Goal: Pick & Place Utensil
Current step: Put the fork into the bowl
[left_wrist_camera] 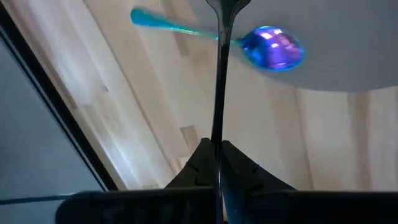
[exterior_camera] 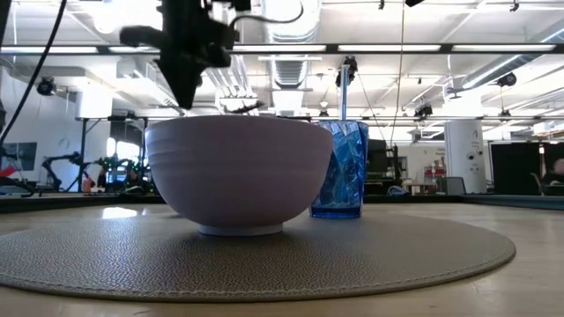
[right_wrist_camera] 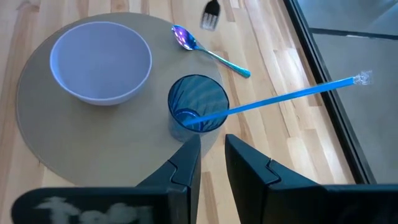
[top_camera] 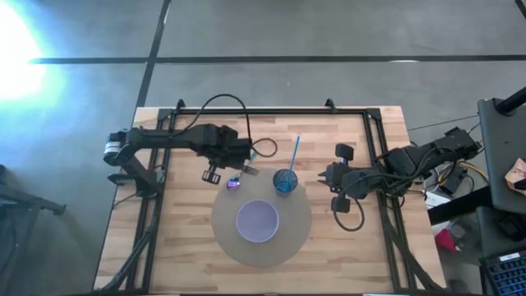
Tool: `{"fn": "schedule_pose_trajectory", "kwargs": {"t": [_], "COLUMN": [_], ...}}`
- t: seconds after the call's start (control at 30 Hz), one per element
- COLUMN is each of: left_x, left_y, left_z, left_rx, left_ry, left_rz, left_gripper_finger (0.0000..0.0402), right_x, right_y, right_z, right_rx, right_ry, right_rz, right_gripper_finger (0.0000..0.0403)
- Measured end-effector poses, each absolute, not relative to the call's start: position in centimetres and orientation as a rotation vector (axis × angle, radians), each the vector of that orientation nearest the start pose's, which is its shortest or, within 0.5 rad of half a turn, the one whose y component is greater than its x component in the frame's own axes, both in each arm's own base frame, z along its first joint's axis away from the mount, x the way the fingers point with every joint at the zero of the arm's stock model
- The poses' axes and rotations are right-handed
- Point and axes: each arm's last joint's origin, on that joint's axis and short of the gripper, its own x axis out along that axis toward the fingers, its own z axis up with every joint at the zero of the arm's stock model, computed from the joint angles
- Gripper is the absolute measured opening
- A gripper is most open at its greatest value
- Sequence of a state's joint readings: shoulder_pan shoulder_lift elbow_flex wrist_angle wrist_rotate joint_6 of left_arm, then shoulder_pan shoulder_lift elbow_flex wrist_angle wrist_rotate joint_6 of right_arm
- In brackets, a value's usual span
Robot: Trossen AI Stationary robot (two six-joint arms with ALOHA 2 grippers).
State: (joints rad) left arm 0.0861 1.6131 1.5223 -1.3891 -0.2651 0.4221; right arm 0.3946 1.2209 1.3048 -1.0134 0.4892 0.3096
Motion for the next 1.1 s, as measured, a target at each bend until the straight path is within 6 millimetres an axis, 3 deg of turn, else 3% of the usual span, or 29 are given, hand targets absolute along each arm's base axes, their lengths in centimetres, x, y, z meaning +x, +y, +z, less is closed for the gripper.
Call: {"fn": "schedule_pose_trajectory", "kwargs": {"t": [0.53,0.77,1.1], "left_x": [29.3,31.2,34.2], "left_y": [-6.1,-7.4,-9.9], "left_z": [32.6,32.7,30.2], "left_rx": [0.604,0.651,0.712], "left_ry": [1.416,1.523,1.560], "left_rz": [-0.160,-0.202,-0.311], "left_gripper_finger": [0.0001,0.0001,0.0001], "right_x": [21.2,21.2,21.2], "right_y": [7.4,7.4,7.4], "right_z": [35.7,35.7,35.7], "right_rx": [-0.109,-0.044,0.042], "right_ry": [0.811,0.803,0.791], "right_rz": [-0.214,-0.241,-0.272], "right_gripper_finger": [0.0068,0.0068,0.0068]}}
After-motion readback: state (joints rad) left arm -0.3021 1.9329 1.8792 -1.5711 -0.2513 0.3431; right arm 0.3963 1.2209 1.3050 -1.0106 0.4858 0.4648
